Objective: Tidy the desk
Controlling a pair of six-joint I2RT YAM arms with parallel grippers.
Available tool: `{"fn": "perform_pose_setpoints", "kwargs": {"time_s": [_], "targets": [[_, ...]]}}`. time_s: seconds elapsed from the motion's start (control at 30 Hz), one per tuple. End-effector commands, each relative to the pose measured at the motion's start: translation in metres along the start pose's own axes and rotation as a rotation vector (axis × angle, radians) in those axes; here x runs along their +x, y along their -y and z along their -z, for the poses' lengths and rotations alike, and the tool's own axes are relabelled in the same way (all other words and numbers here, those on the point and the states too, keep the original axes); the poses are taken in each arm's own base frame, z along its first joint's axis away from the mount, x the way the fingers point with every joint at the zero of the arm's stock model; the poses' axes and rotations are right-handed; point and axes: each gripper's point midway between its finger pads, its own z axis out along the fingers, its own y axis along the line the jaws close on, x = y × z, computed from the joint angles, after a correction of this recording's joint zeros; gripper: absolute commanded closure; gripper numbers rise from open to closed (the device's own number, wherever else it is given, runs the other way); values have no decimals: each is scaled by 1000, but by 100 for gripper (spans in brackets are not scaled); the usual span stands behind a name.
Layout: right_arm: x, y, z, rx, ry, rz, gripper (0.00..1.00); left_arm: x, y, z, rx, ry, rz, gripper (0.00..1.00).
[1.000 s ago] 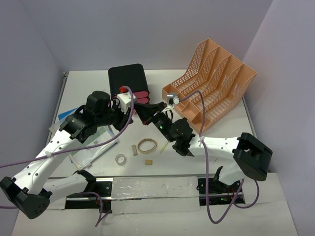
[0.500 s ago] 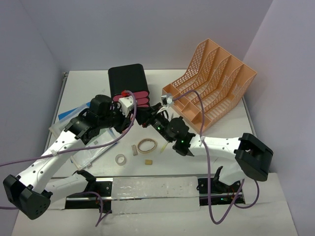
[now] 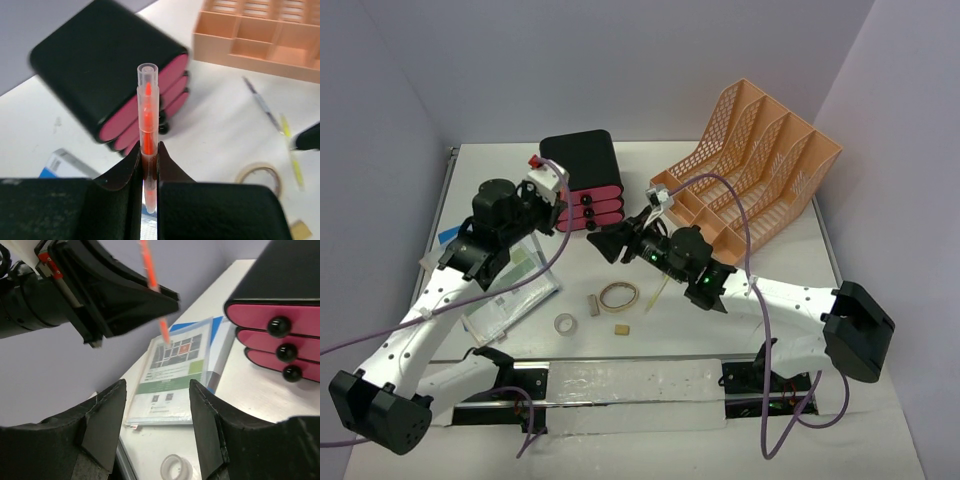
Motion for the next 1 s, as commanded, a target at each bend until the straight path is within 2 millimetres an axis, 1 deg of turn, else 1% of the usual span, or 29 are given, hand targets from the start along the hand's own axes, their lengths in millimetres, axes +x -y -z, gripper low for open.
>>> {"fn": "perform_pose_setpoints", "kwargs": {"time_s": [0.0, 0.03, 0.07, 0.1, 0.13, 0.17, 0.2, 0.23, 0.27, 0.3, 0.33, 0.37, 0.4, 0.47, 0.53, 0.6, 0.63, 0.67, 0.7, 0.8, 0.83, 0.97], "targets": [[-29, 6, -10, 75, 46, -23, 38, -3, -48, 7, -125, 38, 59, 100], [-30, 14, -15, 126, 43, -17, 38, -3, -60, 11, -151, 43, 79, 100], [-33, 18, -26, 166, 41, -10, 37, -1, -76, 17, -189, 46, 100, 100], [-24, 32, -32, 224, 15, -1, 36, 0, -83, 20, -206, 50, 114, 100], [-23, 40, -37, 278, -1, 10, 35, 1, -94, 24, -230, 51, 131, 100], [-28, 50, -48, 342, 9, 28, 33, 4, -108, 32, -257, 56, 164, 100], [-20, 66, -54, 418, -2, 47, 32, 6, -115, 37, -267, 62, 191, 100], [-15, 77, -58, 471, -16, 64, 32, 8, -122, 42, -277, 68, 210, 100], [-19, 79, -63, 493, -14, 74, 32, 12, -132, 49, -297, 75, 226, 100], [-18, 89, -70, 544, -20, 98, 33, 19, -139, 53, -316, 70, 240, 100], [-20, 92, -76, 566, -7, 103, 33, 23, -143, 56, -330, 68, 241, 100], [-14, 99, -78, 600, -30, 121, 34, 26, -145, 58, -338, 66, 240, 100], [-15, 105, -86, 637, -26, 136, 37, 33, -147, 59, -347, 57, 238, 100], [-11, 113, -93, 694, -34, 186, 38, 44, -147, 57, -343, 38, 237, 100], [-9, 121, -95, 753, -42, 253, 39, 52, -145, 53, -329, 27, 239, 100], [4, 128, -102, 786, -67, 306, 39, 58, -143, 49, -311, 19, 237, 100], [0, 128, -106, 792, -61, 311, 39, 60, -143, 48, -307, 19, 237, 100], [1, 128, -109, 792, -59, 311, 40, 60, -143, 47, -305, 19, 236, 100], [3, 132, -109, 808, -73, 327, 40, 61, -142, 46, -298, 19, 235, 100], [9, 140, -117, 836, -78, 351, 42, 63, -140, 42, -271, 18, 236, 100], [14, 144, -118, 845, -89, 363, 42, 63, -139, 41, -265, 18, 234, 100], [18, 148, -125, 856, -96, 380, 43, 64, -137, 39, -241, 17, 230, 100]]}}
